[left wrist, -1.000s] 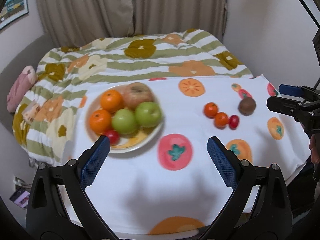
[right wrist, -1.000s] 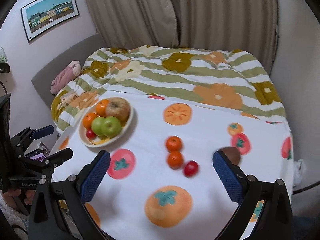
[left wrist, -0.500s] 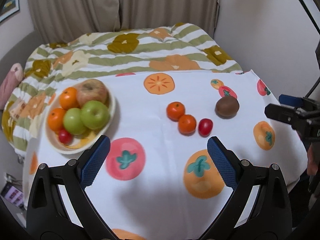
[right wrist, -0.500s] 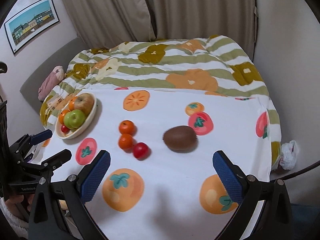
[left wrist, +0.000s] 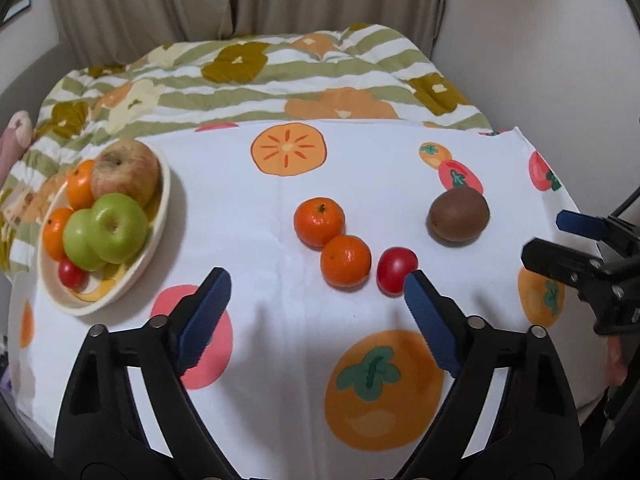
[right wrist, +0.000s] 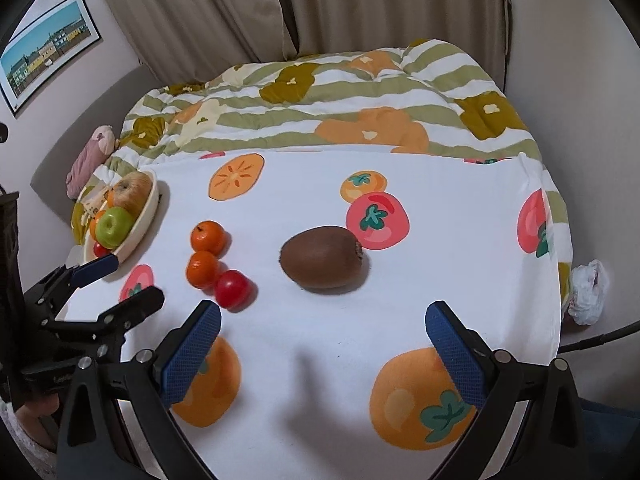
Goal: Organize fruits
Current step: 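Grasp a small mandarin with the left tool while the right tool grasps the kiwi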
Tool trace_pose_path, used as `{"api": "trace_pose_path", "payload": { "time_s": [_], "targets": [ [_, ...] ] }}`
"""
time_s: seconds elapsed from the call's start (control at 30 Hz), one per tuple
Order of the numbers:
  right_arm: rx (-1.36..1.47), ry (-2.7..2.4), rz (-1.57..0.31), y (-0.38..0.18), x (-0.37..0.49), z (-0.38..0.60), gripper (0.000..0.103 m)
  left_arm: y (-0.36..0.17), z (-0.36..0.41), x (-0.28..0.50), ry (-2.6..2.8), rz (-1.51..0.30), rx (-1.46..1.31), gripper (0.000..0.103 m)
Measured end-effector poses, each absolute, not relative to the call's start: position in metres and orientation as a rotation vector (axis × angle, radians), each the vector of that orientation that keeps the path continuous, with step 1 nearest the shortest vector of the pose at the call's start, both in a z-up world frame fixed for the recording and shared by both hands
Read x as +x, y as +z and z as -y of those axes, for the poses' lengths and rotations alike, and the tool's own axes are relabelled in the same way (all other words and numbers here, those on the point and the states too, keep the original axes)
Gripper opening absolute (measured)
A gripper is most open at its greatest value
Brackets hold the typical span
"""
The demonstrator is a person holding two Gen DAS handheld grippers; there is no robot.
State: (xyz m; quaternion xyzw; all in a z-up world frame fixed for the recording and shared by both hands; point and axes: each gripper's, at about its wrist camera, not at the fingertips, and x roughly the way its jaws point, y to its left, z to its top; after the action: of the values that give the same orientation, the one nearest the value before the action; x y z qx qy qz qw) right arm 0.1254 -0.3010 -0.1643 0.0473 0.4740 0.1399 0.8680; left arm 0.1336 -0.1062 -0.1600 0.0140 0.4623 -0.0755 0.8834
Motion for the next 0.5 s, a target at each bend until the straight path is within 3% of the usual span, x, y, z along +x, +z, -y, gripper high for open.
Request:
{"api": "trace_pose_path", "payload": {
  "time_s": [0.13, 0.27, 0.5],
  "targets": [
    [0.102, 0.294, -0.992, -0.168, 0.128, 0.303, 0.103, -0.167, 0.111, 0.143, -0.164, -0.967, 0.044, 0.088],
    [0.098, 0.29, -1.001, -0.174, 0.134, 0.304, 0.103, -0.173, 0.115, 0.152, -0.173, -0.987, 0.052, 0.072],
    [0.112, 0.293, -1.013, -0.181, 0.14, 0.304, 0.103, -0.182, 0.122, 0.157, -0.191, -1.007, 0.073, 0.069]
  ]
}}
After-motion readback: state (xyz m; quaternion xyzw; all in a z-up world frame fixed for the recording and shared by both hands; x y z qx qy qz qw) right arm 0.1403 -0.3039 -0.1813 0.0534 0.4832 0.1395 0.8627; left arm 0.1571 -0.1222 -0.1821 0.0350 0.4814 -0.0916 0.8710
